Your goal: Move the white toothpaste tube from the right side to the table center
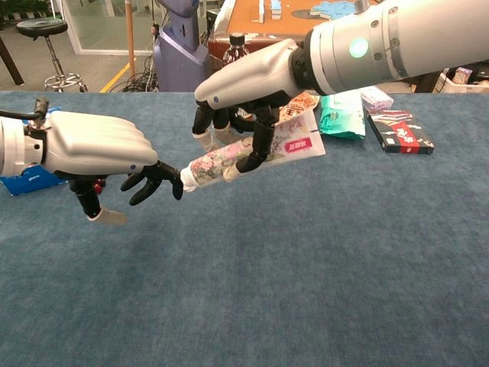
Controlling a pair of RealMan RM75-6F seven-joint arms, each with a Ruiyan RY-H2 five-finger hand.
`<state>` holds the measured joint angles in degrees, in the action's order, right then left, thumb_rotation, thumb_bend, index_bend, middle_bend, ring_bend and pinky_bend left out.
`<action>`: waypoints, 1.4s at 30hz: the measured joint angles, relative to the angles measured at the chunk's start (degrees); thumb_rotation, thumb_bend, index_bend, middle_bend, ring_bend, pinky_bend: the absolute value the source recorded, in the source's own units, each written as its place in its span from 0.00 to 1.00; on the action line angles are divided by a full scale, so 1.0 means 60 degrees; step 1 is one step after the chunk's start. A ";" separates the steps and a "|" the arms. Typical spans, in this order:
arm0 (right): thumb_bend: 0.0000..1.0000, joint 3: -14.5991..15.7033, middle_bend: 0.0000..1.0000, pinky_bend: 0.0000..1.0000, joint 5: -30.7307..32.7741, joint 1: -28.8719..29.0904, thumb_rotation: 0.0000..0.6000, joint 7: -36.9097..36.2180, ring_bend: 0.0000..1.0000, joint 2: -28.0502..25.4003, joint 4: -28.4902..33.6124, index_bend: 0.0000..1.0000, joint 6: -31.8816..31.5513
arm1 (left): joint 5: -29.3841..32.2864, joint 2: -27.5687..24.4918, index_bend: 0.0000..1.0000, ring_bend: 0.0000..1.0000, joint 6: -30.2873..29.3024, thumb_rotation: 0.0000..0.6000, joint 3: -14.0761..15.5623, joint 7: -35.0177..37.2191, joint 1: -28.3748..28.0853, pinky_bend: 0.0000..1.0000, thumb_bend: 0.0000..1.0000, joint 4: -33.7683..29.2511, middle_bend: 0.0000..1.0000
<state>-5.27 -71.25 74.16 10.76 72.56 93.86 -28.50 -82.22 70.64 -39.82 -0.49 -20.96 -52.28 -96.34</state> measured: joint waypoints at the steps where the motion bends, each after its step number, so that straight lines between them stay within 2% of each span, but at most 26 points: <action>1: 1.00 -0.0015 0.80 0.37 -0.0050 -0.0015 1.00 -0.0054 0.74 0.0011 -0.0004 0.92 -0.0002 | -0.0003 -0.0008 0.08 0.52 -0.0007 1.00 0.0009 0.0005 0.0000 0.38 0.26 -0.0007 0.54; 12: 0.98 -0.0057 0.80 0.37 -0.0449 -0.0655 1.00 -0.0838 0.74 -0.0092 -0.0170 0.92 -0.0539 | 0.0005 -0.0509 0.08 0.51 -0.0293 1.00 0.0182 -0.0011 0.0236 0.38 0.26 -0.0263 0.54; 16: 0.87 0.0047 0.80 0.37 -0.0710 -0.1069 1.00 -0.1307 0.73 -0.0055 -0.0479 0.92 -0.0841 | 0.0055 -0.0903 0.08 0.51 -0.0509 1.00 0.0262 -0.0008 0.0433 0.38 0.26 -0.0456 0.54; 21: 0.63 0.0275 0.76 0.37 -0.1044 -0.1540 1.00 -0.1831 0.67 0.0249 -0.1100 0.92 -0.1156 | 0.0104 -0.1389 0.08 0.51 -0.0863 1.00 0.0339 -0.0006 0.0726 0.38 0.26 -0.0739 0.54; 24: 0.55 0.0365 0.75 0.38 -0.1220 -0.1785 1.00 -0.2089 0.65 0.0573 -0.1513 0.92 -0.1374 | 0.0145 -0.1633 0.08 0.51 -0.1088 1.00 0.0379 0.0016 0.0937 0.38 0.26 -0.0901 0.54; 30: 0.47 0.0430 0.72 0.38 -0.1531 -0.2098 1.00 -0.2552 0.62 0.1264 -0.2293 0.92 -0.1707 | 0.0179 -0.1832 0.08 0.51 -0.1348 1.00 0.0424 0.0033 0.1212 0.38 0.26 -0.1052 0.54; 35: 0.45 0.0446 0.70 0.38 -0.1725 -0.2253 1.00 -0.2793 0.60 0.1835 -0.2982 0.91 -0.1899 | 0.0199 -0.1912 0.08 0.51 -0.1426 1.00 0.0427 0.0058 0.1355 0.38 0.26 -0.1083 0.54; 42: 0.36 0.0493 0.62 0.36 -0.1947 -0.2350 1.00 -0.2951 0.53 0.2458 -0.3879 0.79 -0.1890 | 0.0160 -0.1935 0.08 0.51 -0.1453 1.00 0.0400 0.0054 0.1450 0.38 0.26 -0.1132 0.54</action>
<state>-2.31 -82.94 60.05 -6.95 87.31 70.59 -39.84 -81.26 59.03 -48.54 1.90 -20.64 -43.58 -103.13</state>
